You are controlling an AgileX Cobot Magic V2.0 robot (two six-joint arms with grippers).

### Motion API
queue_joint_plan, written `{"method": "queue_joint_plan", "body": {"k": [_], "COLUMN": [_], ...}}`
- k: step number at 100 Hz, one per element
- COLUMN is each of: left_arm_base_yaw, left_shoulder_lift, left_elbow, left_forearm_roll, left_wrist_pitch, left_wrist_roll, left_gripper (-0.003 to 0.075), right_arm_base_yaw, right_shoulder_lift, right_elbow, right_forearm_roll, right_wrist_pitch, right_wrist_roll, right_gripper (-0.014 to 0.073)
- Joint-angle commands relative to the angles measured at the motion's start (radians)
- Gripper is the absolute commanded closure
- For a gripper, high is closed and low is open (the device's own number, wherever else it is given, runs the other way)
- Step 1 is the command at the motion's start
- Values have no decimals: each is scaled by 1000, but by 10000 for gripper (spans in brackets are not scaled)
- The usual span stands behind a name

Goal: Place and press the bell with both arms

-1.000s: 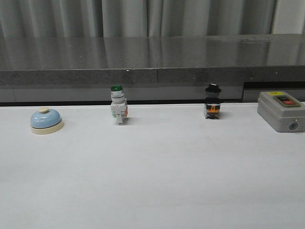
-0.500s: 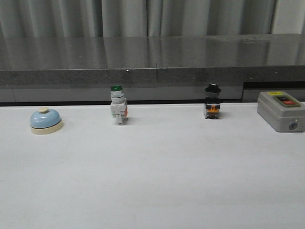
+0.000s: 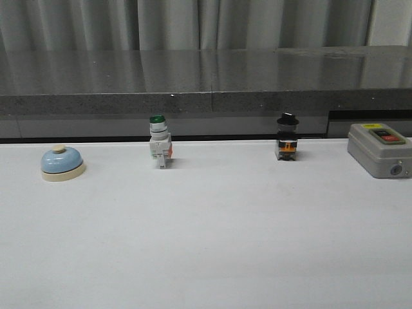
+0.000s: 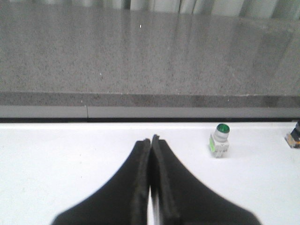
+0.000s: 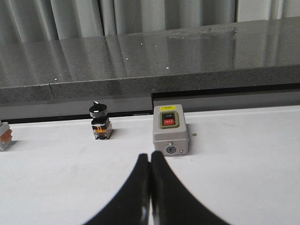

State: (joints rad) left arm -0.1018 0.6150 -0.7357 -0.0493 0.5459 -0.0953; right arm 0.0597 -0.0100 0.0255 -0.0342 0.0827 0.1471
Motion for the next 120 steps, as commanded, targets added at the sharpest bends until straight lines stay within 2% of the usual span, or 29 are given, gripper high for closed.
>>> {"method": "queue_joint_plan", "body": {"k": [1, 10, 37, 69, 76, 83, 90, 97, 103, 109, 116, 120], "left_arm_base_yaw": [-1, -1, -1, -1, -1, -1, -1, -1, -1, -1, -1, -1], "left_shoulder_lift": [85, 164, 322, 387, 387, 387, 387, 387, 387, 387, 387, 387], "left_elbow": [-88, -124, -129, -129, -129, -129, -129, -129, -129, -129, -129, -129], "left_forearm_roll": [-10, -10, -7, -7, -7, -7, -7, -4, 5, 15, 18, 18], "left_wrist_pitch": [2, 44, 56, 99, 105, 107, 115, 121, 123, 123, 113, 106], "left_wrist_roll": [-9, -9, -9, -9, -9, 1, 6, 6, 6, 6, 6, 6], "left_gripper": [741, 741, 741, 738, 714, 644, 533, 392, 236, 122, 31, 17], "right_arm_base_yaw": [-6, -6, -6, -6, -6, -6, -6, -6, -6, -6, -6, -6], "right_shoulder_lift": [-20, -20, -20, -20, -20, -20, -20, -20, -20, -20, -20, -20], "right_elbow": [-14, -14, -14, -14, -14, -14, -14, -14, -14, -14, -14, -14], "right_forearm_roll": [-2, -2, -2, -2, -2, -2, -2, -2, -2, -2, -2, -2], "right_wrist_pitch": [-83, -83, -83, -83, -83, -83, -83, -83, -83, -83, -83, -83], "right_wrist_roll": [-2, -2, -2, -2, -2, -2, -2, -2, -2, -2, -2, -2], "right_gripper": [654, 654, 654, 654, 654, 654, 654, 654, 654, 654, 654, 654]}}
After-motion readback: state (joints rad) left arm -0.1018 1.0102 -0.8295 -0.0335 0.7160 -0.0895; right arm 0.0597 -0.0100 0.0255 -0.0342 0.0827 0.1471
